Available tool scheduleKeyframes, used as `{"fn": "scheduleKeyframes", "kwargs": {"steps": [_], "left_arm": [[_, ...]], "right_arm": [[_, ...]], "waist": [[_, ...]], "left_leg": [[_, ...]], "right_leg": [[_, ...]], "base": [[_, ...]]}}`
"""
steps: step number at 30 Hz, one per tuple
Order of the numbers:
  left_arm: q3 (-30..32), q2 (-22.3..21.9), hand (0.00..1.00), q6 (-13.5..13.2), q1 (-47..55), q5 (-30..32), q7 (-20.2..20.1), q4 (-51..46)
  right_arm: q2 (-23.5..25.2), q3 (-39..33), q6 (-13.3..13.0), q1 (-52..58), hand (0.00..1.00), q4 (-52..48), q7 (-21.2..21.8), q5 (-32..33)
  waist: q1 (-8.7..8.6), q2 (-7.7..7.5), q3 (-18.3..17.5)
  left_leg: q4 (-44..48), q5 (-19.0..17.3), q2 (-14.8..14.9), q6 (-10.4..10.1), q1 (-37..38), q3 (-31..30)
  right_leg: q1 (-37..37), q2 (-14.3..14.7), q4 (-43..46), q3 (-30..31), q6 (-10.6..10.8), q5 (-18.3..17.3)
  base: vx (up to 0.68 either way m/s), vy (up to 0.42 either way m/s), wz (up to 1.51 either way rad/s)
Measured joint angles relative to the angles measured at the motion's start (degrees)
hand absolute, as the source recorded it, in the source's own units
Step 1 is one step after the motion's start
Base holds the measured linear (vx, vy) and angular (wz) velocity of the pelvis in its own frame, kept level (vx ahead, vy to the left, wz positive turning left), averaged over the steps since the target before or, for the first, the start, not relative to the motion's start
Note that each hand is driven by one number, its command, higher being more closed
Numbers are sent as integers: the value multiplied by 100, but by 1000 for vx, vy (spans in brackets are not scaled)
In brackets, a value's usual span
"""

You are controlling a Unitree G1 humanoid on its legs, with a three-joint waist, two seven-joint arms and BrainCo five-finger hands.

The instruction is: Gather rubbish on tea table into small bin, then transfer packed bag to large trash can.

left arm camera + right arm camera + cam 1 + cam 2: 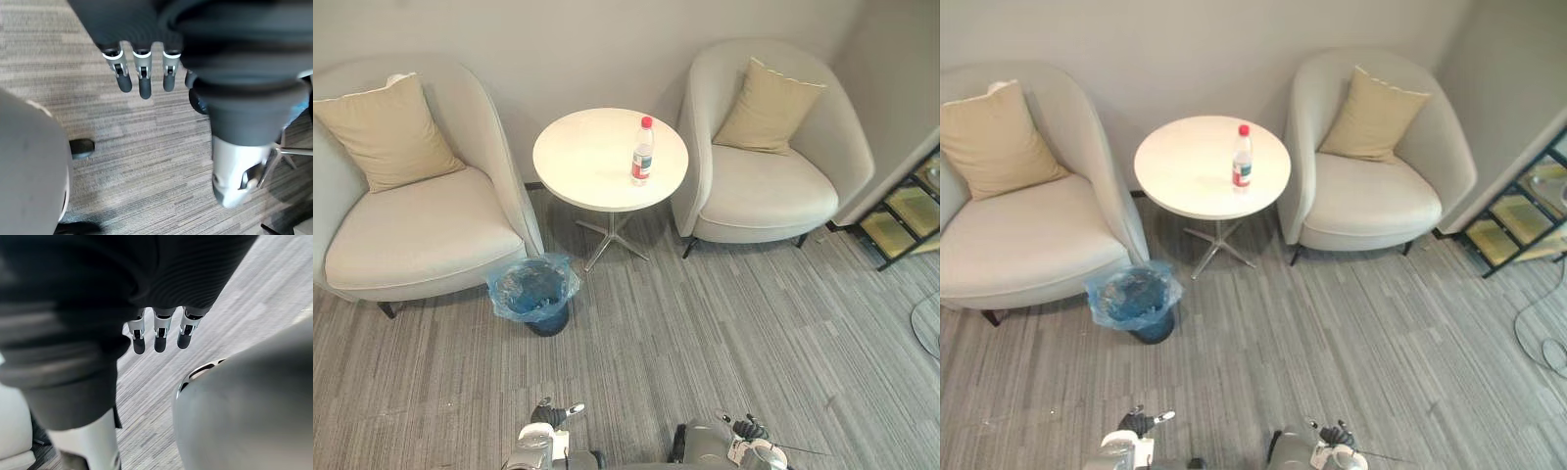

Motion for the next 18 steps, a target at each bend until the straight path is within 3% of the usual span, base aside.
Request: {"fn": "scheduleKeyframes", "kwargs": {"steps": [1, 2, 3, 4, 5, 6, 8, 10, 12, 15, 16, 17, 18], "left_arm": [[-2, 44, 0, -7, 57, 0, 0, -7], [10, 72, 0, -9, 84, 2, -1, -6], [78, 60, 0, -9, 83, 3, 5, 44], [168, -130, 0, -10, 115, -6, -11, 126], [318, -267, 0, -12, 145, 1, 0, 106], [402, -290, 0, -12, 148, 2, -6, 91], [621, -347, 0, -12, 144, -33, 0, -95], [606, -361, 0, -33, 171, -108, 5, -283], [591, -338, 0, -48, 166, -124, 3, -357], [382, -282, 0, -129, 152, -232, 5, -369], [344, -241, 0, -131, 113, -221, 2, -345], [311, -241, 0, -129, 112, -216, 2, -342], [253, -235, 0, -132, 117, -215, -2, -305]], "right_arm": [[4, 23, 4, 10, 0, 41, 3, -69], [15, 26, 5, 20, 0, 106, 9, -82], [-18, 3, 1, 1, 0, 141, 38, -57], [-142, 2, -6, -47, 0, 157, 45, -68], [-191, 6, -7, -41, 0, 188, 58, -60], [-190, -24, -8, -38, 0, 181, 53, -26], [-245, -7, 5, 23, 0, 127, 5, 22], [-215, 60, 6, 67, 0, 144, -37, 124], [-187, 64, 6, 83, 0, 142, -61, 127], [-183, 66, 15, 77, 0, 150, -59, 133], [-185, 64, 19, 100, 0, 163, -59, 132], [-188, 64, 19, 107, 0, 170, -59, 131], [-199, 62, 19, 135, 0, 195, -59, 128]], "waist": [[0, -61, -37], [-3, -125, -73], [-27, -127, -85], [-1, 168, -152], [8, 270, -197], [-5, 304, -190], [7, 478, -83], [128, 402, -27], [186, 361, -16], [252, 337, -9], [275, 329, -3], [275, 330, -4], [300, 338, -4]], "left_leg": [[0, -75, -15, -111, 147, -41], [3, -134, -53, -180, 227, -113], [14, -258, -41, -256, 346, -221], [151, -296, 207, -268, 417, -293], [774, -300, 323, -275, 134, -341], [1343, -301, 402, -278, -132, -398], [4012, -64, 921, -548, -1338, -599], [4761, -109, 1158, -517, -1811, -262], [4505, -171, 1142, -410, -2056, 41], [2302, -123, 690, -228, -2167, 349], [1237, 196, 432, -210, -2112, 334], [916, 359, 362, -227, -2067, 332], [322, 990, 247, -220, -1928, 312]], "right_leg": [[31, 91, -653, 189, -30, 570], [49, 100, -848, 346, -59, 894], [34, 149, -705, 478, -153, 969], [17, 327, -445, 389, -270, 702], [70, 410, -418, 330, -281, 459], [184, 443, -500, 268, -272, 383], [885, 710, -994, 37, -394, 243], [1513, 849, -1338, -32, -441, 186], [1804, 886, -1597, -34, -426, 156], [2107, 885, -1939, 45, -359, 121], [2247, 863, -2021, 64, -306, 86], [2292, 859, -2040, 69, -301, 81], [2435, 876, -2081, 133, -196, 9]], "base": [[354, -222, 22], [372, -248, 22], [416, -304, -1], [459, -371, -3], [421, -371, -3], [327, -338, 33], [304, -290, 36], [325, -237, 2], [255, -147, -11], [331, -2, -19], [227, 57, -12], [395, 145, -16], [410, 167, -24]]}}
